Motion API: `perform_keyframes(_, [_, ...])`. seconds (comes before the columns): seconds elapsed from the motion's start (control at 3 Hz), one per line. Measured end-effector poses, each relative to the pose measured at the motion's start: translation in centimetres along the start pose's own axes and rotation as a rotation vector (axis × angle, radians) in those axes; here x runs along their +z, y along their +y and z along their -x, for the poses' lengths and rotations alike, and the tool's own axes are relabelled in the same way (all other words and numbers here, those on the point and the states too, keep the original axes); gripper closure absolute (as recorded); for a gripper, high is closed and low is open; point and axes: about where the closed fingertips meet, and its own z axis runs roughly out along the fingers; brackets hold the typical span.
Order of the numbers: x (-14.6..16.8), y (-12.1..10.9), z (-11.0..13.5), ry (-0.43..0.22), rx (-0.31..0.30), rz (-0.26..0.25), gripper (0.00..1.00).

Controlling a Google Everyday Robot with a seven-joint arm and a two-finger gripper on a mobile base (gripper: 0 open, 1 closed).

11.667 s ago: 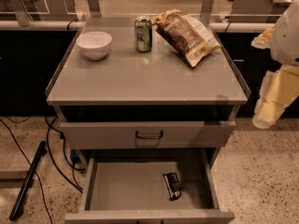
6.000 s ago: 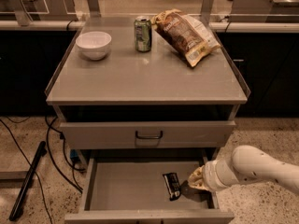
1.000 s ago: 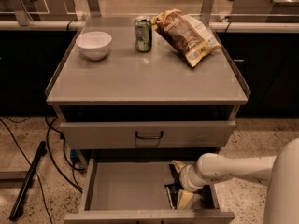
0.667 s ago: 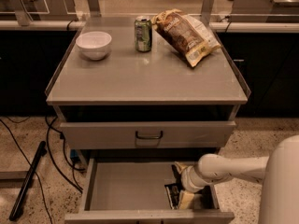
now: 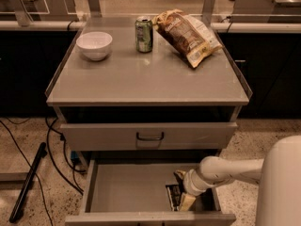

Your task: Pick rxbar chocolate from middle drawer and place on counter

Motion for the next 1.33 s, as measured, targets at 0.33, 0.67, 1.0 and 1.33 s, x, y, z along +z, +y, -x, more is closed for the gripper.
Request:
perform_keyframes(0.33, [0.2,0.2,-0.1,0.0,0.005,0.011,0.43])
perform_keyframes(0.67, [-0.5,0.1,0.2,0.0,0.005,0.011,0.5])
perform_keyframes(1.0, [-1.0,0.0,0.5,0.0,0.005,0.011,0.66])
perform_keyframes(1.33, [-1.0,0.1,0.5,-0.001,0.008,0.015,0.89])
